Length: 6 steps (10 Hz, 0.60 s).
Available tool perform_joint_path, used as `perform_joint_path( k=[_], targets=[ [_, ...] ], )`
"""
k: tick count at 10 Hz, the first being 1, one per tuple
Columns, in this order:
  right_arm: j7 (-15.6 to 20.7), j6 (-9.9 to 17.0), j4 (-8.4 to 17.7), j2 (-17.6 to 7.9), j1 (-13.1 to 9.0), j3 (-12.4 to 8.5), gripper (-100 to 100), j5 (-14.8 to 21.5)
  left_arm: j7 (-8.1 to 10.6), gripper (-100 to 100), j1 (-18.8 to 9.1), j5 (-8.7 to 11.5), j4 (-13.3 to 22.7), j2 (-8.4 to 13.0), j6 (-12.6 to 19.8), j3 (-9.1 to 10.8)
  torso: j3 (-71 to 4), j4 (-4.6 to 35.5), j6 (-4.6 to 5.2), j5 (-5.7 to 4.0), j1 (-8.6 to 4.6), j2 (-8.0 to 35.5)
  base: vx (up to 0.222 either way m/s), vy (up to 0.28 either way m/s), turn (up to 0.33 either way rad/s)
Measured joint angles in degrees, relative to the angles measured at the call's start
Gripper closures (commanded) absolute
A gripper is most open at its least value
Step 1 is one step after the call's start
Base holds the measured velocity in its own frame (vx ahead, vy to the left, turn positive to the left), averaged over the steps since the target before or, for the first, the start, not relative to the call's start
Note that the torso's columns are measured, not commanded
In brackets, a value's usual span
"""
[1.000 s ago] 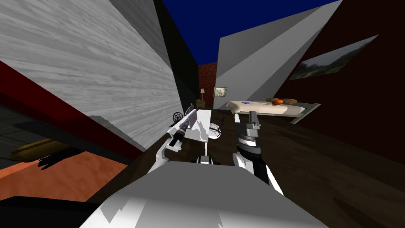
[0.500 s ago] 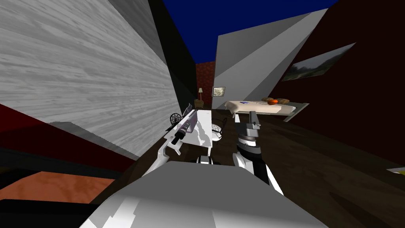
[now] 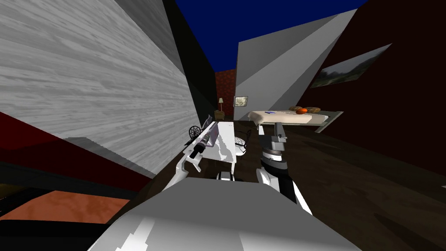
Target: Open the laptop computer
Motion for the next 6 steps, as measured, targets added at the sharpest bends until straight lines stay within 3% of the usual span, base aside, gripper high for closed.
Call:
perform_joint_path(
  k=[4, 6],
  targets=[
    [0.0, 0.0, 0.0, 0.0, 0.01, 0.0, 0, 0.0, 4.16, 100, -0.67, 4.35, 2.09, -4.44, -1.4, 0.44, -0.16, -0.2, 0.05, -0.08, -0.32, -0.25, 0.003, 0.128, 0.019],
    [0.0, 0.0, 0.0, 0.01, 0.0, 0.01, 0, 0.0, 5.01, 100, -0.92, 5.47, 3.28, -5.29, -2.14, 0.79, -0.04, 0.02, 0.31, -0.31, -0.87, -0.06, 0.007, 0.108, -0.002]
  ],
)
